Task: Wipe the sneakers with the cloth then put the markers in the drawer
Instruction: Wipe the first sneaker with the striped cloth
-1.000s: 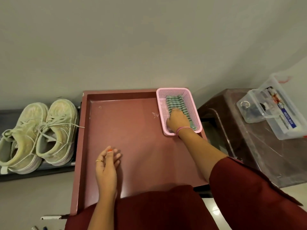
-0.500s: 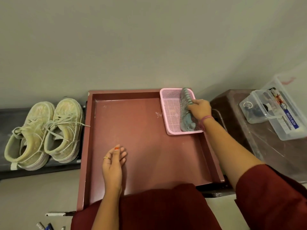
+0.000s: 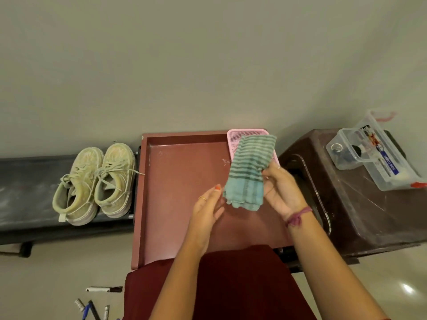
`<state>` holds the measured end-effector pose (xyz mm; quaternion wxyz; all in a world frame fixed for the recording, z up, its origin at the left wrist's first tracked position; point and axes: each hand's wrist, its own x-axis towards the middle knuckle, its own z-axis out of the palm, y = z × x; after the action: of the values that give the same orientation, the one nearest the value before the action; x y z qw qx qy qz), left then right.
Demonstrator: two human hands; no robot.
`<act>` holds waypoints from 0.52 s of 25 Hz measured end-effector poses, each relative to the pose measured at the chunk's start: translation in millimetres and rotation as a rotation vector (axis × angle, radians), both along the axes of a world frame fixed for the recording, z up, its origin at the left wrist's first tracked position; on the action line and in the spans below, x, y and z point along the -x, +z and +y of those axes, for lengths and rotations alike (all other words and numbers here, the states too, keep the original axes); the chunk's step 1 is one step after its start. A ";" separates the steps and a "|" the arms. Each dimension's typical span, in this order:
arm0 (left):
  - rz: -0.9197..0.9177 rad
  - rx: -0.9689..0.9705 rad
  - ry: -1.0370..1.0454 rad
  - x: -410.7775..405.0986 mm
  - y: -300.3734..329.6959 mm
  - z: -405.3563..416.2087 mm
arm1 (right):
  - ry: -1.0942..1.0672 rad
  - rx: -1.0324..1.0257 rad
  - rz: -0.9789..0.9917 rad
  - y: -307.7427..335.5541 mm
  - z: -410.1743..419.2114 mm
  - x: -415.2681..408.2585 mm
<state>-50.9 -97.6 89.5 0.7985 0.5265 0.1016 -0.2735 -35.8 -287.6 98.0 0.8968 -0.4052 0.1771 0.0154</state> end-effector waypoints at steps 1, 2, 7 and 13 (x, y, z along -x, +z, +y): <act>-0.024 0.022 -0.072 2.2 11.9 -1.2 | 0.005 -0.022 0.012 -4.4 11.1 6.8; -0.039 0.037 -0.116 4.2 20.7 -1.3 | 0.000 -0.052 0.016 -9.5 20.3 12.4; 0.030 0.036 0.057 8.3 30.8 17.9 | -0.006 -0.223 0.066 -8.8 48.2 30.1; 0.113 0.112 0.221 18.9 27.0 39.1 | 0.040 -0.363 0.035 -6.6 72.9 43.6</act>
<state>-69.8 -58.5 116.5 0.8450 0.4503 0.1884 -0.2185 -79.4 -214.6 91.4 0.9515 -0.2397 0.1790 0.0722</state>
